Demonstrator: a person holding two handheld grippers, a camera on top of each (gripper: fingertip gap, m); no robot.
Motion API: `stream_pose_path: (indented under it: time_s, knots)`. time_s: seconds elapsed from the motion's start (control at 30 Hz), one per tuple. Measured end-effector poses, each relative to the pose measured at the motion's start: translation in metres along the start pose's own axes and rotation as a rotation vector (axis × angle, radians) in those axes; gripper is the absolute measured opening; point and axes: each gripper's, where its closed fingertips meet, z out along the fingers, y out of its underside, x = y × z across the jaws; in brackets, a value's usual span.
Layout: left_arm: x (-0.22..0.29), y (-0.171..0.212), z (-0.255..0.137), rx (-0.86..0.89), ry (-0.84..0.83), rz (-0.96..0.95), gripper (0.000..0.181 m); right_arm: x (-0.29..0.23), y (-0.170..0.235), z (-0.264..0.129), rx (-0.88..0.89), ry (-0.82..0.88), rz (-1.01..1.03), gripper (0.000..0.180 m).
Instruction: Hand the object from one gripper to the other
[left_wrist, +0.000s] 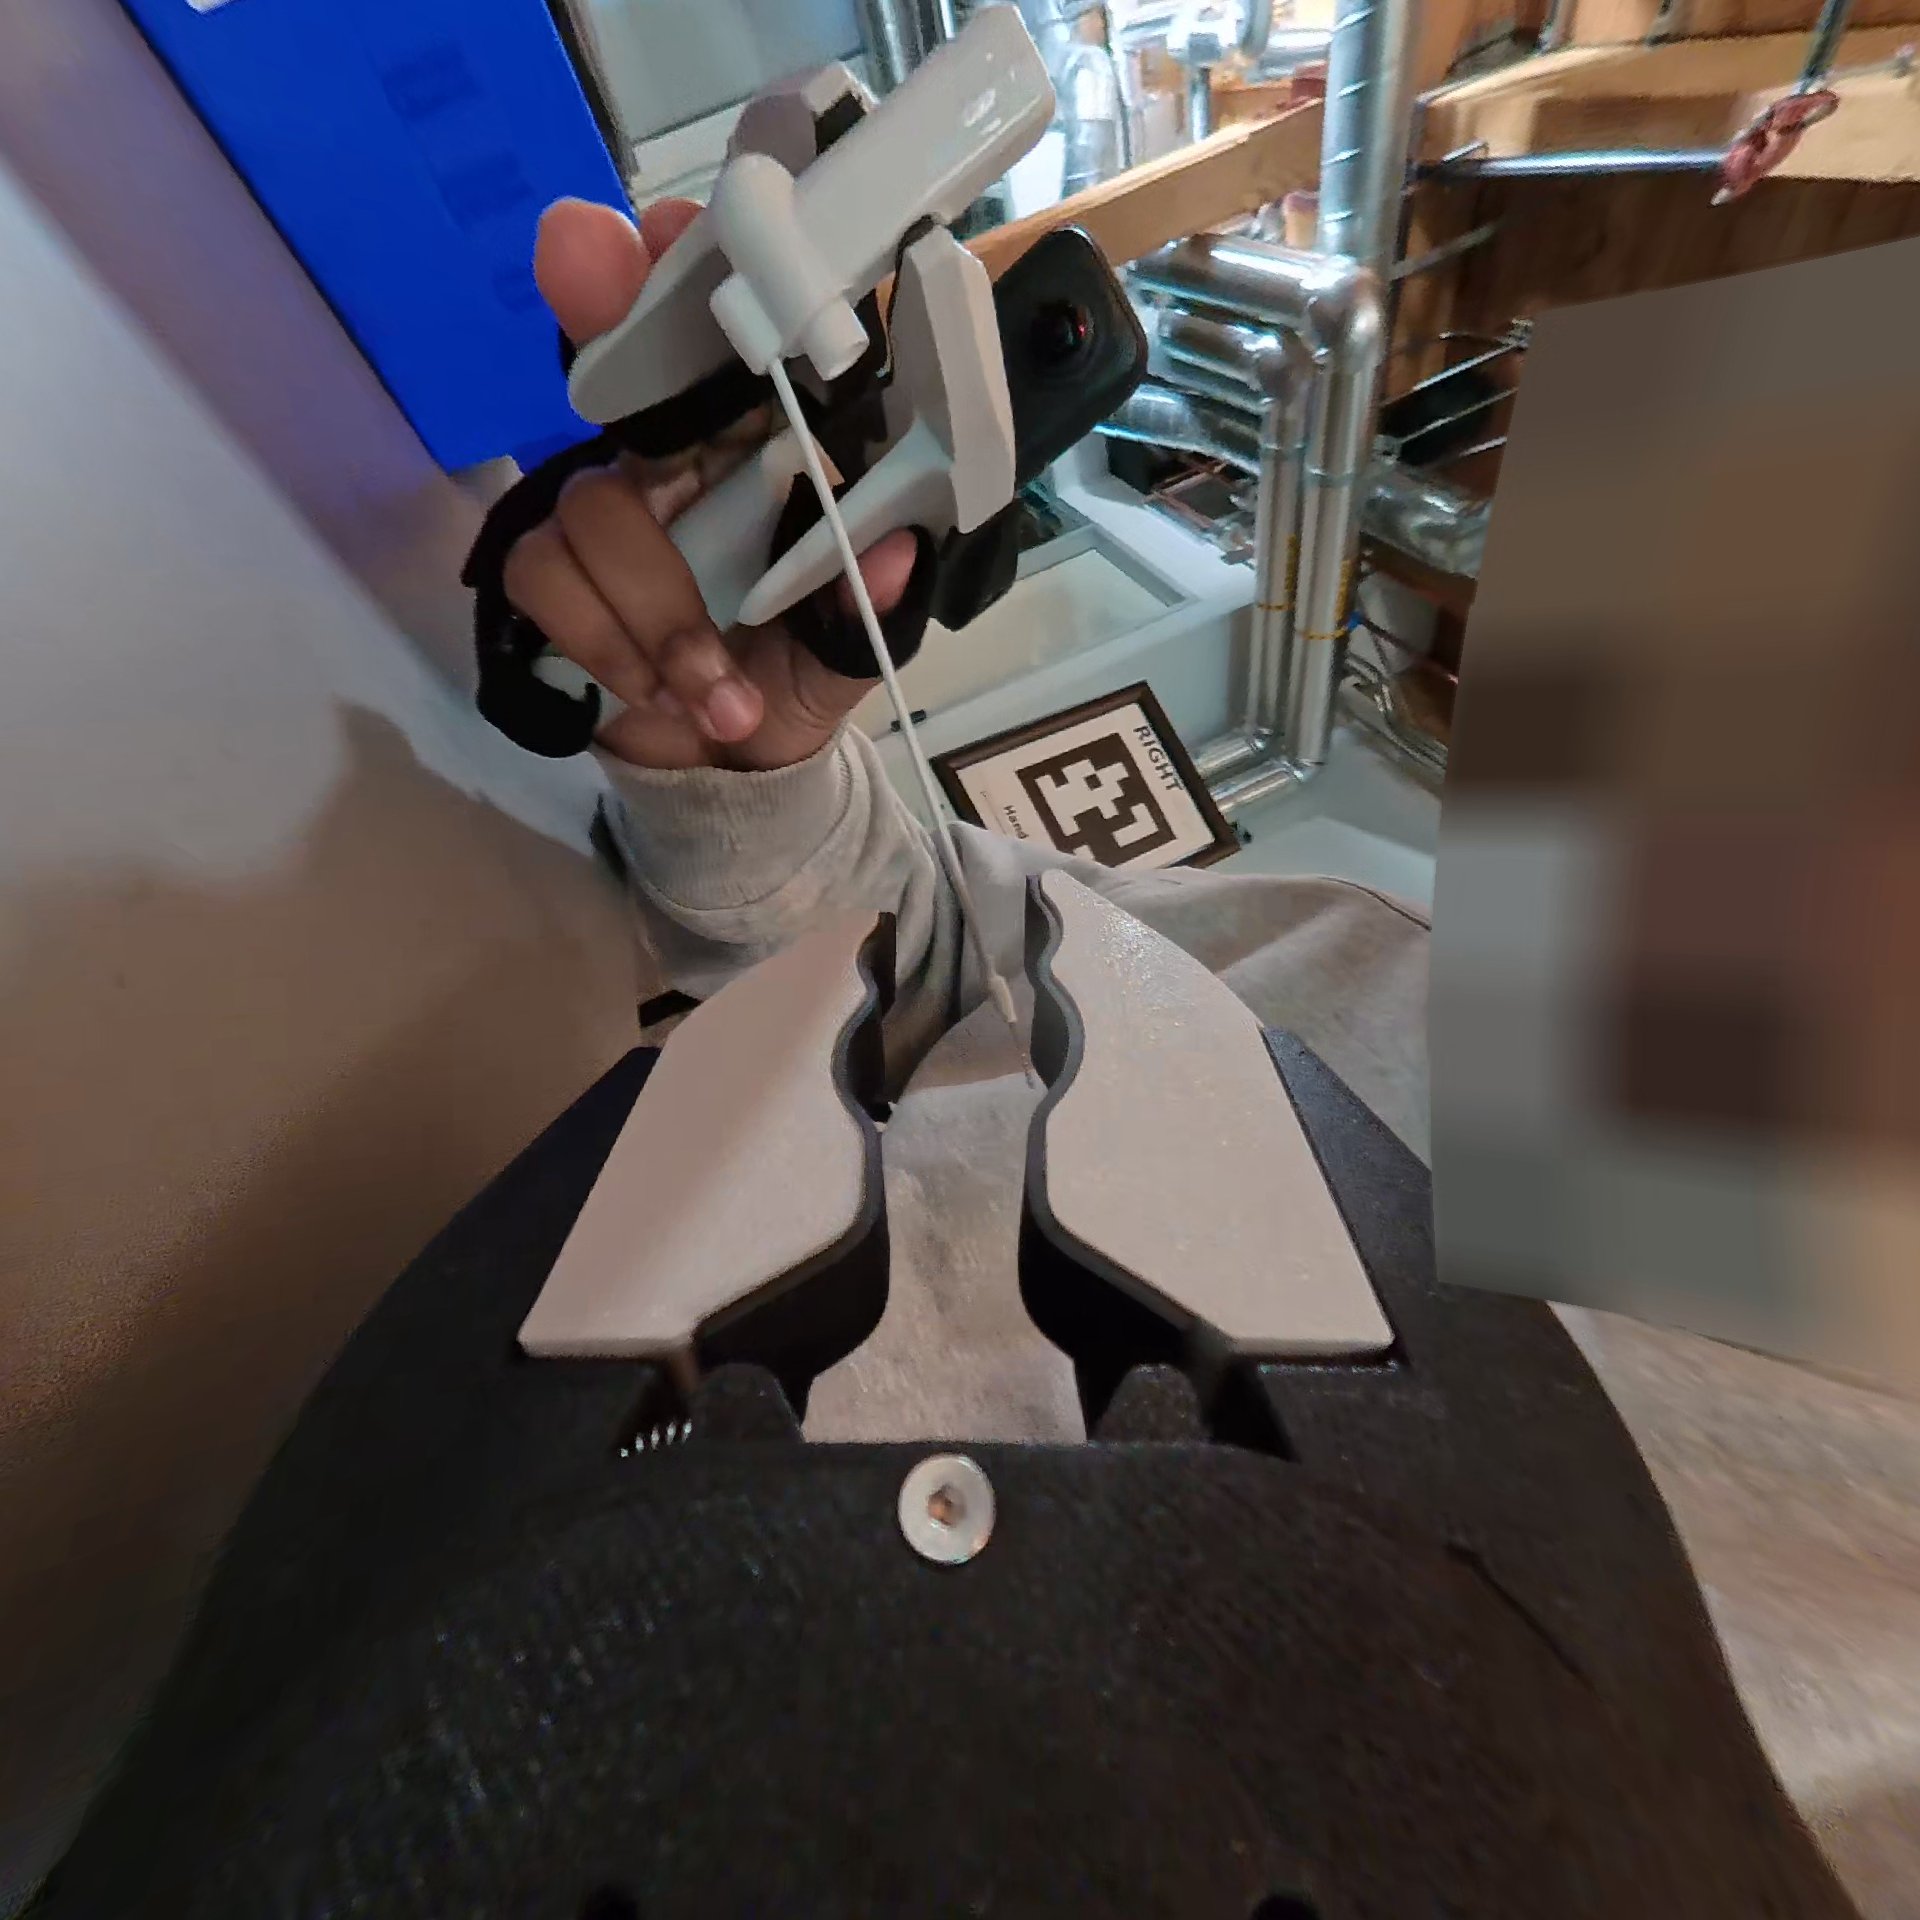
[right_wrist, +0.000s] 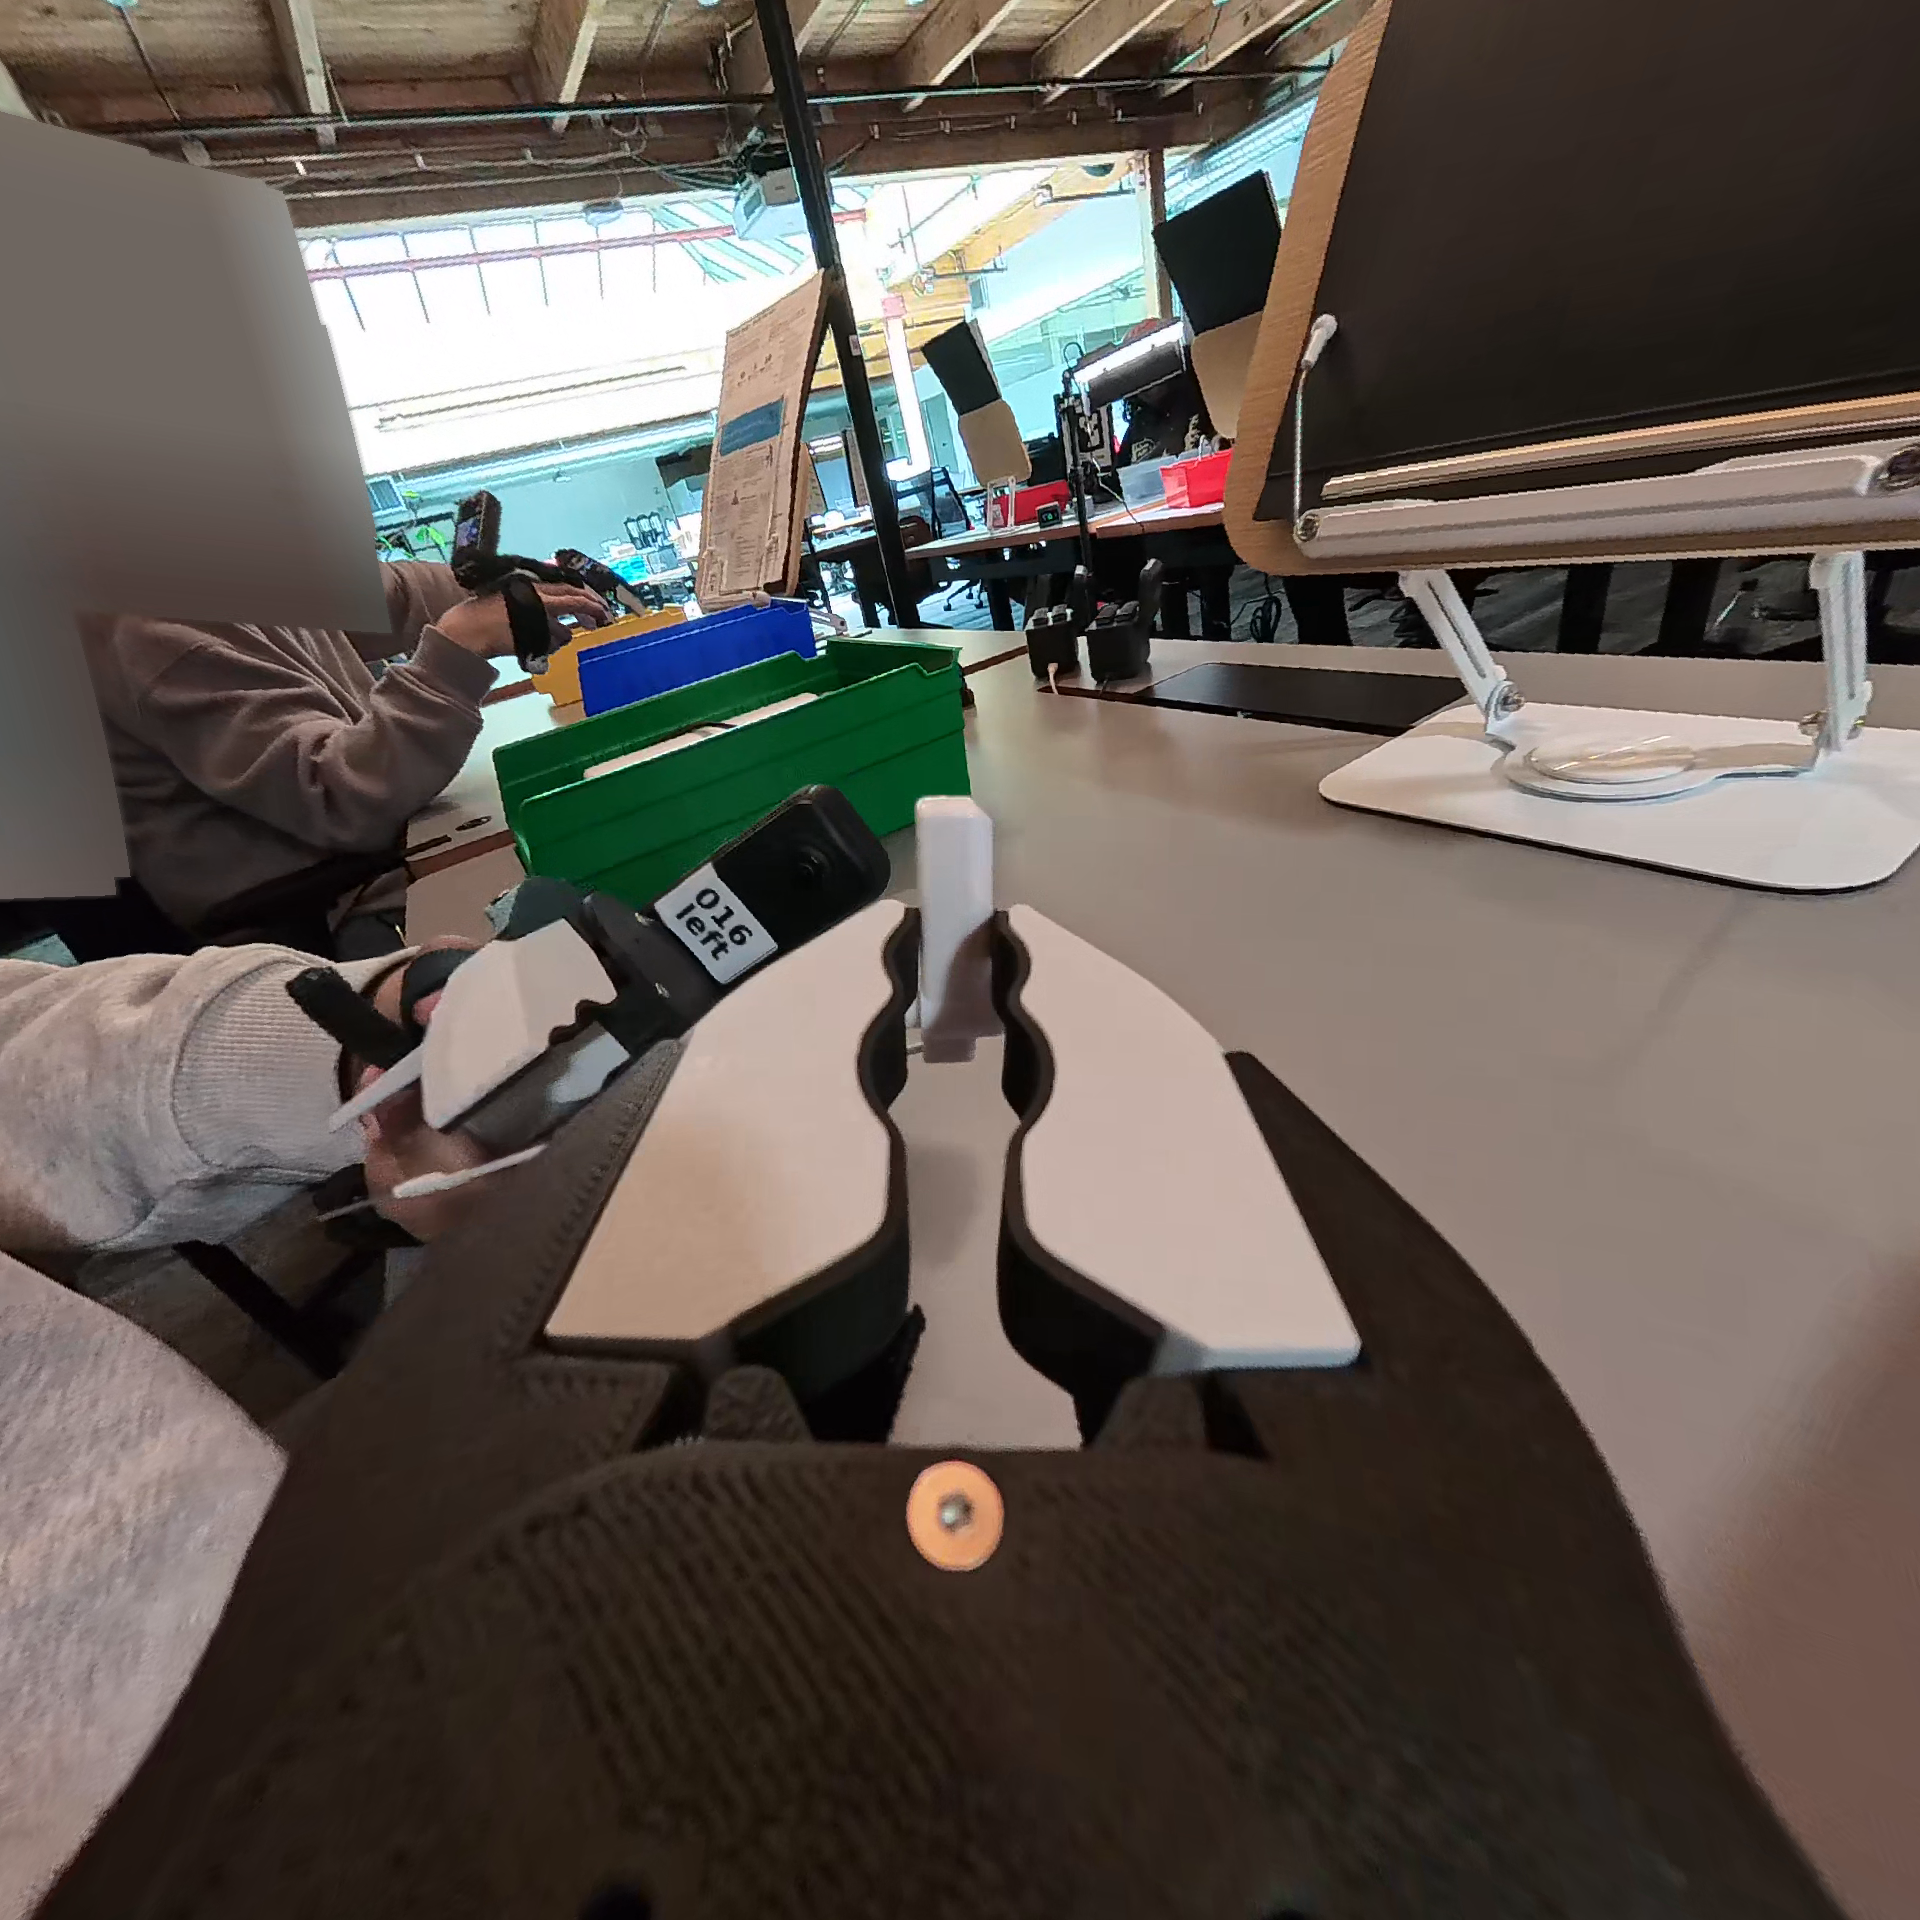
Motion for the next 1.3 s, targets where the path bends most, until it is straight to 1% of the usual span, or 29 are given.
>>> stream_pose_path:
  time_s: [0.13,0.43,0.57,0.63,0.93,1.1,1.3]
  knots:
    - [-0.003,0.007,0.004,-0.043,-0.013,-0.003,0.026,-0.001,0.001,0.001,-0.007,0.007,-0.021,0.014]
    - [-0.003,0.009,0.003,-0.056,-0.022,0.003,0.022,0.005,-0.002,-0.003,0.01,0.026,-0.009,0.014]
    - [-0.003,0.008,0.003,-0.051,-0.017,0.008,0.014,0.004,-0.002,-0.002,0.005,0.029,-0.022,0.014]
    - [-0.003,0.007,0.002,-0.046,-0.02,0.017,0.005,0.004,-0.001,-0.002,0.001,0.031,-0.031,0.014]
    - [-0.002,0.002,0.0,-0.026,-0.033,0.047,0.003,0.004,0.003,0.0,-0.008,0.052,-0.08,0.014]
    - [-0.001,-0.001,-0.003,-0.005,-0.034,0.056,0.003,0.005,0.004,0.002,0.0,0.066,-0.107,0.031]
    - [0.005,-0.005,-0.004,0.008,-0.03,0.099,0.004,0.01,0.002,0.001,0.016,0.082,-0.079,0.032]
